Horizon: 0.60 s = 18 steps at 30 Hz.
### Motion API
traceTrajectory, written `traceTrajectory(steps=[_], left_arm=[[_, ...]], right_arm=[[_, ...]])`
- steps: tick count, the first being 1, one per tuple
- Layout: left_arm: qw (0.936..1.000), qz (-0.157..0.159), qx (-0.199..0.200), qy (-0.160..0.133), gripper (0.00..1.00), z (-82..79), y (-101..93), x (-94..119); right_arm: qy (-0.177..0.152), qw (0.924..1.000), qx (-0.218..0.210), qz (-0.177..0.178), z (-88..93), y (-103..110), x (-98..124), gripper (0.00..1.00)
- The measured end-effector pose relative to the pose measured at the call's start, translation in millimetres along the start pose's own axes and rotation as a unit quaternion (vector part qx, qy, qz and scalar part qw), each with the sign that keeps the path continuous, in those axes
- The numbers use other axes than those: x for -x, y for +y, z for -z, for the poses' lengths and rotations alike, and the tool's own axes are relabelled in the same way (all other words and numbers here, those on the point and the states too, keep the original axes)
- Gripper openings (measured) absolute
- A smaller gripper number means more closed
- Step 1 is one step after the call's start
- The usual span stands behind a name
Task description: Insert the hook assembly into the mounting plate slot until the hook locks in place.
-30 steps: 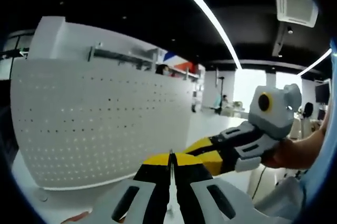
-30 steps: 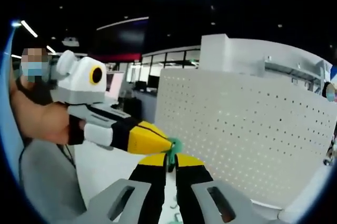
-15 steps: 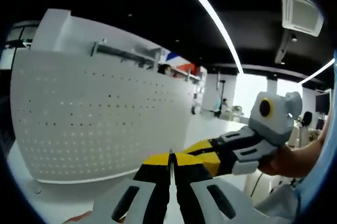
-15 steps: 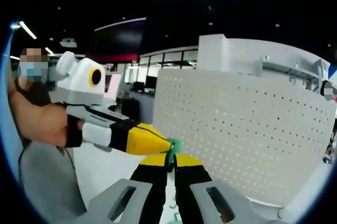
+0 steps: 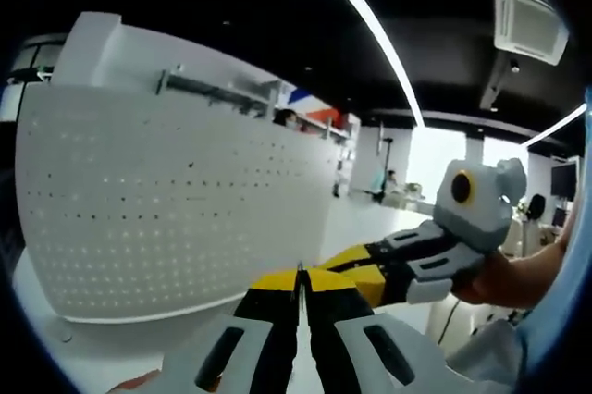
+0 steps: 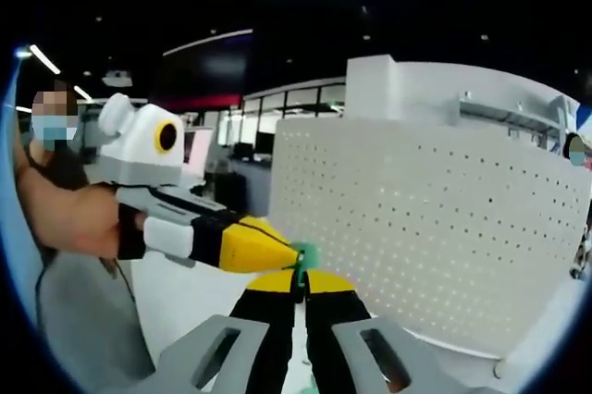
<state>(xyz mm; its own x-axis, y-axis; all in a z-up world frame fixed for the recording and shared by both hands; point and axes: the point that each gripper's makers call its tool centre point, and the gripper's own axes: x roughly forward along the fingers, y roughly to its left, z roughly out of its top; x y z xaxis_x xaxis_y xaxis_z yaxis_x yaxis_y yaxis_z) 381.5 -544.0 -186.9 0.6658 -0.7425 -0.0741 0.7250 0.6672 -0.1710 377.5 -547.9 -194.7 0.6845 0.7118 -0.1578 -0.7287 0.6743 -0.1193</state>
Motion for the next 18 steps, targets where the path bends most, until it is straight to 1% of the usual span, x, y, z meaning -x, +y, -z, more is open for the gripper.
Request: traceTrajectory(steps=[5, 8, 11, 14, 16, 18], left_arm=[[0.9998, 0.009, -0.018, -0.001, 0.05, -1.1, -2.7, -0.5], [0.9997, 0.015, -0.021, -0.002, 0.07, -2.2, -4.0, 0.3], [0.9994, 0.013, -0.031, -0.006, 0.14, -4.0, -3.9, 2.1], [0.9991, 0.016, -0.039, -0.005, 0.15, -3.7, -4.2, 3.1], [0.9987, 0.013, -0.049, -0.004, 0.18, -3.8, -2.7, 3.7], [0.9986, 0.015, -0.050, -0.004, 0.19, -4.0, -2.3, 4.3]], right_arm=[[-0.001, 1.0000, -0.010, 0.002, -0.8, -1.4, 0.0, 0.01], [-0.003, 0.9999, -0.014, 0.004, -1.4, -1.9, 0.2, 0.01], [-0.003, 0.9998, -0.018, 0.010, -0.1, -3.6, 1.4, 0.01], [-0.002, 0.9997, -0.019, 0.012, 1.3, -5.1, 2.3, 0.01], [-0.001, 0.9997, -0.019, 0.013, 1.9, -5.6, 2.4, 0.01], [0.000, 0.9997, -0.019, 0.014, 2.3, -6.1, 2.1, 0.01]])
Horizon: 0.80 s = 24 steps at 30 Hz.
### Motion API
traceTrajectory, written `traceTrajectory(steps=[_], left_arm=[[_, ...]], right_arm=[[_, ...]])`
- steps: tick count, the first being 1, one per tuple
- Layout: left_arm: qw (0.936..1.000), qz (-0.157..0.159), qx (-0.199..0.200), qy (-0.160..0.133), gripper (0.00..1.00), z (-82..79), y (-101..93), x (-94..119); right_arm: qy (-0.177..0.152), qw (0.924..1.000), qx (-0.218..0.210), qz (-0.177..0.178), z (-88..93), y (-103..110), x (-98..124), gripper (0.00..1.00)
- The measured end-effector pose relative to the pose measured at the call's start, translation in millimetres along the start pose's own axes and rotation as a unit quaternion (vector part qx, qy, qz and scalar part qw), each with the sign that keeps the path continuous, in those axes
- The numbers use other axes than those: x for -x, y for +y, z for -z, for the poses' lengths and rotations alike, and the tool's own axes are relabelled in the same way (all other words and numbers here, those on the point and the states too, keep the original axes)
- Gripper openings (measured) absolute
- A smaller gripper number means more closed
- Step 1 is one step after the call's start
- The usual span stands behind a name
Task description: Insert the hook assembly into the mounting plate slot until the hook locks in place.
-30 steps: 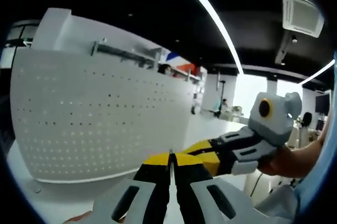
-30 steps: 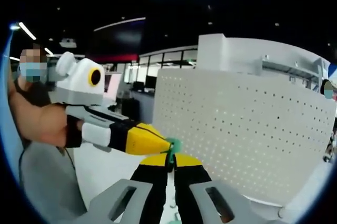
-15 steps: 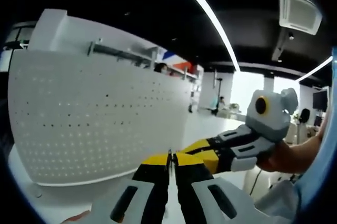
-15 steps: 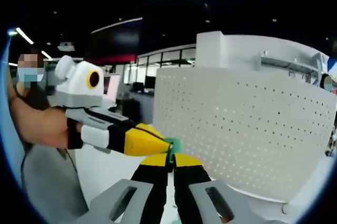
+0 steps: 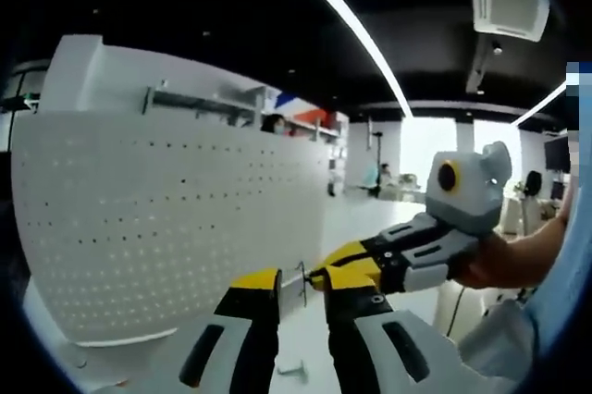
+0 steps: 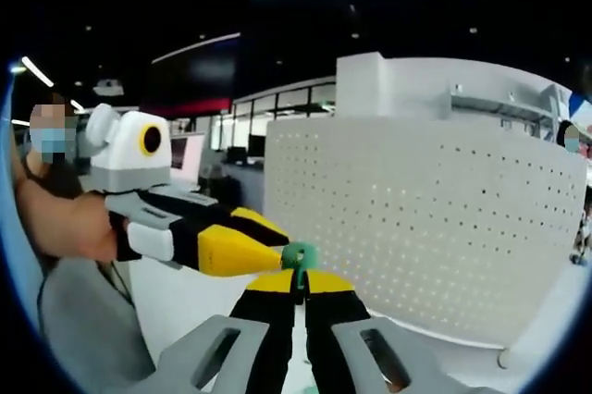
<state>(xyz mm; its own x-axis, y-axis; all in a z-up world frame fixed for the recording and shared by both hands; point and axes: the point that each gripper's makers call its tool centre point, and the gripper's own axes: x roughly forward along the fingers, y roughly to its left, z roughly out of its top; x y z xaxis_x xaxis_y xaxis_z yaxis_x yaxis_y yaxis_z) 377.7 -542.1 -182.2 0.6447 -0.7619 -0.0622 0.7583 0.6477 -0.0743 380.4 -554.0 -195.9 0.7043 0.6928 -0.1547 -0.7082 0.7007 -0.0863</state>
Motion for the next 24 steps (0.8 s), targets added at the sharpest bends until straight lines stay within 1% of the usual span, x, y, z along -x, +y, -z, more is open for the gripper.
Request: traceTrajectory(steps=[2, 5, 8, 12, 15, 19, 24], left_arm=[[1.0000, 0.001, -0.002, 0.000, 0.20, -0.2, 0.6, 1], [1.0000, 0.001, -0.008, 0.000, 0.24, -1.2, 2.1, 2], [0.9999, 0.005, -0.010, 0.002, 0.26, -1.8, 2.9, 4], [0.9998, 0.004, -0.020, 0.007, 0.35, -0.3, 4.9, 7], [0.9994, 0.006, -0.033, 0.012, 0.39, 1.2, 6.5, 10], [0.9986, 0.006, -0.051, 0.011, 0.50, 0.1, 9.0, 15], [0.9973, 0.005, -0.072, 0.013, 0.55, -0.6, 13.0, 20]], right_arm=[[0.000, 1.0000, -0.001, 0.001, 0.0, -1, -1, 0.01], [-0.001, 1.0000, -0.002, 0.002, -1.1, -3, -1, 0.01], [-0.001, 1.0000, -0.004, 0.006, -1.1, -6, -2, 0.01], [-0.002, 1.0000, -0.006, 0.007, -1.1, -8, -3, 0.01], [-0.003, 0.9999, -0.006, 0.008, -1.6, -9, -4, 0.01], [-0.004, 0.9999, -0.005, 0.012, -2.3, -11, -3, 0.01], [-0.004, 0.9998, -0.008, 0.018, -2.8, -16, -2, 0.01]])
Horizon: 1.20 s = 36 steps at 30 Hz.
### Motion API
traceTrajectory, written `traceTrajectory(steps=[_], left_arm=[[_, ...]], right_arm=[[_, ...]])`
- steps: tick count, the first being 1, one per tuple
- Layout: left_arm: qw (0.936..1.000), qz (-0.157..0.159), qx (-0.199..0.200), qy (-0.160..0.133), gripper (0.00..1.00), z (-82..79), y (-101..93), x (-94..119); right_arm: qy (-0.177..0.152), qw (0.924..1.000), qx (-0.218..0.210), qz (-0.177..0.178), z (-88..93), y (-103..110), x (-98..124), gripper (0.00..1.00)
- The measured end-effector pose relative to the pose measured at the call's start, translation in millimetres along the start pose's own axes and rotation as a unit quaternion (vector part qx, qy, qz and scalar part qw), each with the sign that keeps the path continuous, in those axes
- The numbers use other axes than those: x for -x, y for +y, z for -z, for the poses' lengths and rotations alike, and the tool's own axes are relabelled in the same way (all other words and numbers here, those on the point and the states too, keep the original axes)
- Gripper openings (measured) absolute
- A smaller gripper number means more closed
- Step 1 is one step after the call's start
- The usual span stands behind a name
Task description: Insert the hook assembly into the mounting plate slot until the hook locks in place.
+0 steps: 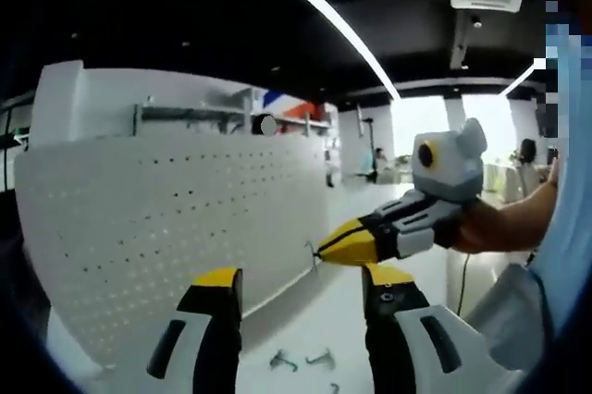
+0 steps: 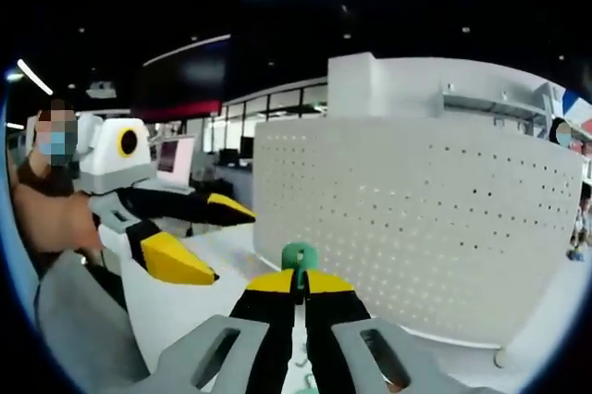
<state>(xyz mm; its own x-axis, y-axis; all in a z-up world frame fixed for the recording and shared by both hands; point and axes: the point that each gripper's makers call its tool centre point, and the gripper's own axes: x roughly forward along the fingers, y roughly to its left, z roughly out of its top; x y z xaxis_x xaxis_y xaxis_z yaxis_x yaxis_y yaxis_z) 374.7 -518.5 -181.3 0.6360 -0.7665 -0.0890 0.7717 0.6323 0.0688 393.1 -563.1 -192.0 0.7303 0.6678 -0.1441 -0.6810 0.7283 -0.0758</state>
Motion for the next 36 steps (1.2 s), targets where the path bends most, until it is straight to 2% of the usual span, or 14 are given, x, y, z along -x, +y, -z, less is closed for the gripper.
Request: traceTrajectory(steps=[8, 16, 24, 31, 36], left_arm=[[0.9999, -0.012, 0.000, 0.012, 0.73, 4.5, 7.4, 9], [0.9996, -0.022, -0.009, 0.016, 0.84, 5.2, 10.8, 17], [0.9993, -0.034, -0.009, 0.010, 0.85, 2.6, 15.7, 26], [0.9990, -0.043, 0.000, 0.012, 0.84, 8.1, 19.1, 35], [0.9989, -0.045, 0.005, 0.010, 0.83, 9.1, 19.5, 37]], right_arm=[[-0.002, 0.9999, 0.001, 0.011, -4.5, -6, -1, 0.01], [-0.003, 0.9996, -0.003, 0.029, -7.7, -16, -4, 0.01], [-0.011, 0.9986, 0.006, 0.051, -19.1, -33, -8, 0.01], [-0.016, 0.9953, 0.006, 0.096, -29.9, -67, -11, 0.01], [-0.033, 0.9902, 0.010, 0.135, -50.1, -93, -14, 0.01]])
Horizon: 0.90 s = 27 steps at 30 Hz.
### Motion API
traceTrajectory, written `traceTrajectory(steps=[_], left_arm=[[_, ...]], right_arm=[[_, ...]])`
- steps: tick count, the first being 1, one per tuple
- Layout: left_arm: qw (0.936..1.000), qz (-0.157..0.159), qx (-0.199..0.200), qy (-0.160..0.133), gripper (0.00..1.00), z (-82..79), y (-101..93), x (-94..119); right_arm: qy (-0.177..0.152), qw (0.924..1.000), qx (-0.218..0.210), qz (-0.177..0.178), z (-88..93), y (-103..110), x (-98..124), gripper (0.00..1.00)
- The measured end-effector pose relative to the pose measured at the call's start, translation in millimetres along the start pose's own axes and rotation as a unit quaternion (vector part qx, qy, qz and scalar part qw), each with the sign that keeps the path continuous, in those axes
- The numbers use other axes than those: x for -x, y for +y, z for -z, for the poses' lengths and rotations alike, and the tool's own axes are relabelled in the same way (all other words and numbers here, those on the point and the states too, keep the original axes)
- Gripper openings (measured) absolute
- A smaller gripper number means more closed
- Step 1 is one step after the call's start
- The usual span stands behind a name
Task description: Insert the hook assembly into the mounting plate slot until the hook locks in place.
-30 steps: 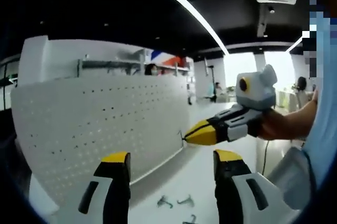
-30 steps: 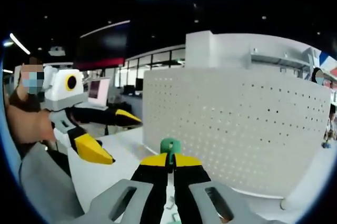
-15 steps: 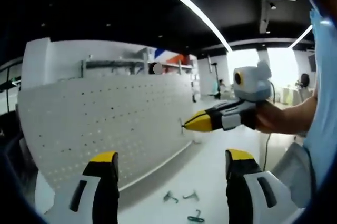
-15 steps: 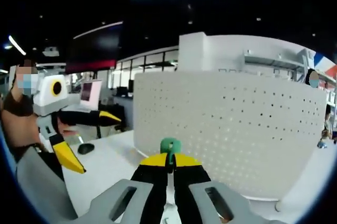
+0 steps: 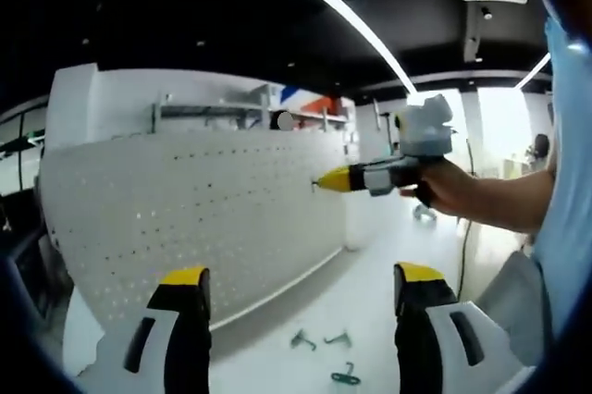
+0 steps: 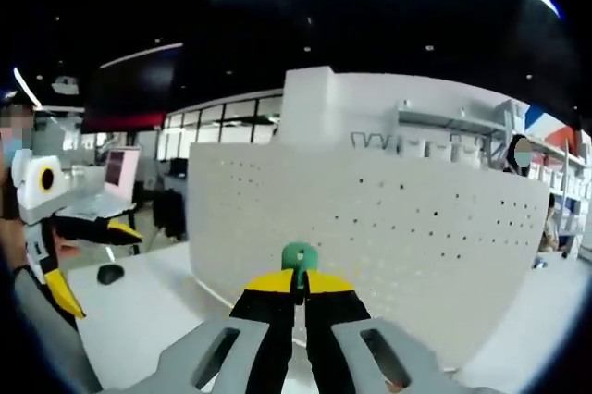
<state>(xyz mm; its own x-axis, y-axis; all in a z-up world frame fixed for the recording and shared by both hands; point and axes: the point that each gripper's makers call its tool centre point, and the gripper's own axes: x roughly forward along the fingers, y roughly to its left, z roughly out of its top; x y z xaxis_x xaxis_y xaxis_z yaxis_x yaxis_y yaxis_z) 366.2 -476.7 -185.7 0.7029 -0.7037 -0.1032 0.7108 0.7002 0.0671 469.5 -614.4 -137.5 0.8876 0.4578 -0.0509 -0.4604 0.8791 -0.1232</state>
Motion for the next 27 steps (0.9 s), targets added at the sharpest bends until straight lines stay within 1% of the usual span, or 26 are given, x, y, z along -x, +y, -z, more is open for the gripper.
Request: traceTrajectory(steps=[1, 4, 6, 11, 17, 20, 25, 27], left_arm=[[1.0000, 0.000, 0.000, 0.000, 0.82, 0.1, 0.0, 0], [1.0000, -0.001, 0.004, -0.002, 0.81, 0.4, 1.2, 1], [1.0000, -0.002, 0.007, -0.005, 0.81, -0.4, 1.9, 1], [1.0000, -0.004, 0.005, -0.001, 0.81, 1.5, 3.8, 2], [1.0000, -0.006, 0.006, 0.001, 0.80, 2.9, 6.0, 2], [1.0000, -0.006, 0.007, 0.001, 0.80, 3.2, 6.3, 1], [0.9999, -0.007, 0.011, 0.003, 0.79, 6.3, 8.1, 1], [0.9999, -0.008, 0.011, 0.005, 0.79, 7.9, 9.1, 1]], right_arm=[[0.001, 1.0000, 0.000, 0.002, -0.5, -1, -1, 0.01], [-0.007, 0.9997, -0.008, 0.021, -8.9, -15, -9, 0.01], [-0.012, 0.9995, -0.008, 0.028, -13.0, -20, -13, 0.01], [-0.018, 0.9988, -0.014, 0.044, -20.1, -33, -26, 0.01], [-0.021, 0.9979, -0.009, 0.060, -24.9, -44, -39, 0.01], [-0.029, 0.9969, -0.015, 0.072, -28.3, -53, -44, 0.01], [-0.034, 0.9958, -0.009, 0.085, -29.1, -62, -56, 0.01], [-0.035, 0.9952, -0.001, 0.091, -29.4, -66, -61, 0.01]])
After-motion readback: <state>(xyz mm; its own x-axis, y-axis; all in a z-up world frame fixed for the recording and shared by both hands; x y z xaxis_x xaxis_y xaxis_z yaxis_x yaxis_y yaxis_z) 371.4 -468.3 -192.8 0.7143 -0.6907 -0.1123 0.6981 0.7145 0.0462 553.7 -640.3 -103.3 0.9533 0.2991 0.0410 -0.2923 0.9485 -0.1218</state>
